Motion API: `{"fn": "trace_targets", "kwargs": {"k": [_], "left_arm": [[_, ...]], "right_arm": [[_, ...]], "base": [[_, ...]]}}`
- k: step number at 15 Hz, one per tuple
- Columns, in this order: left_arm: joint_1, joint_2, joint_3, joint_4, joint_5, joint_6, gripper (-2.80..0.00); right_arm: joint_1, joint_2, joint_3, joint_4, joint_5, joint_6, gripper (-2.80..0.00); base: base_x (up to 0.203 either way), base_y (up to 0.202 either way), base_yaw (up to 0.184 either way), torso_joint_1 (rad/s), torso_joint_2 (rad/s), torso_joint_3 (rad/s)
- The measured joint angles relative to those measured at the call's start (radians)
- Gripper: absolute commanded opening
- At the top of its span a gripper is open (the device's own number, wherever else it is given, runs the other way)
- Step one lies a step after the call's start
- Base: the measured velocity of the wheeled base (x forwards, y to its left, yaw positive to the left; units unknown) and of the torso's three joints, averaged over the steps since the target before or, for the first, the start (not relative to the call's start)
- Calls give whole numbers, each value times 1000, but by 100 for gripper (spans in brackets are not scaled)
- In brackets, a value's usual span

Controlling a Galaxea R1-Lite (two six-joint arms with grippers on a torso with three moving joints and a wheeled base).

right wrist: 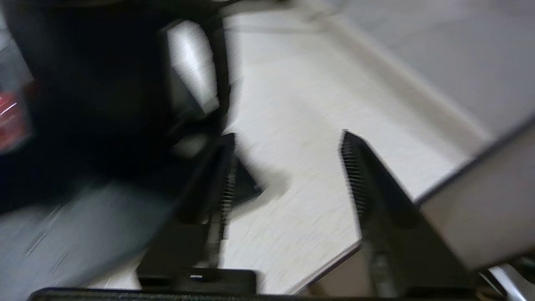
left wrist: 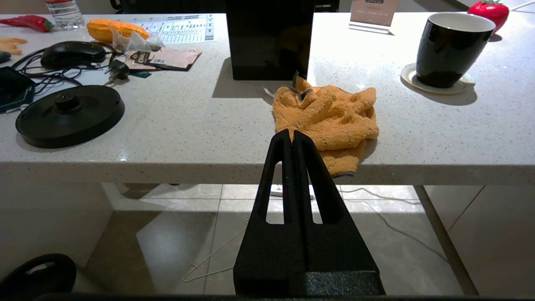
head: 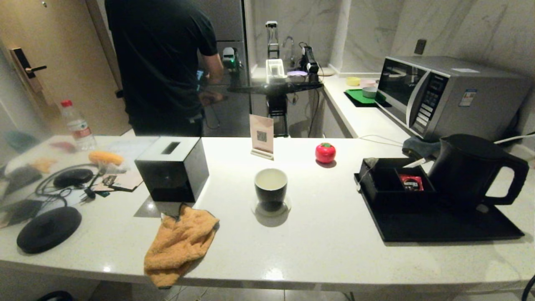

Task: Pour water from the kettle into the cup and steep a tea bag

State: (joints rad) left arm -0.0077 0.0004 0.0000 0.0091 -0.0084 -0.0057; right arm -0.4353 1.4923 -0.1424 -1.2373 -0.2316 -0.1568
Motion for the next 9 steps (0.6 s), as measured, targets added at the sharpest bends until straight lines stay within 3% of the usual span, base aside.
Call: {"fn": "trace_targets", "kwargs": {"k": [4,9], "left_arm": [[-1,0,0,0,0,0,-280],[0,0,0,0,0,0,-280]], "right_arm": [[1,-111,111,71,187,-51,-280],[1,-307,140,330,287,-69,-280]], "base": [[0,0,0,0,0,0],[0,0,0,0,0,0]]}}
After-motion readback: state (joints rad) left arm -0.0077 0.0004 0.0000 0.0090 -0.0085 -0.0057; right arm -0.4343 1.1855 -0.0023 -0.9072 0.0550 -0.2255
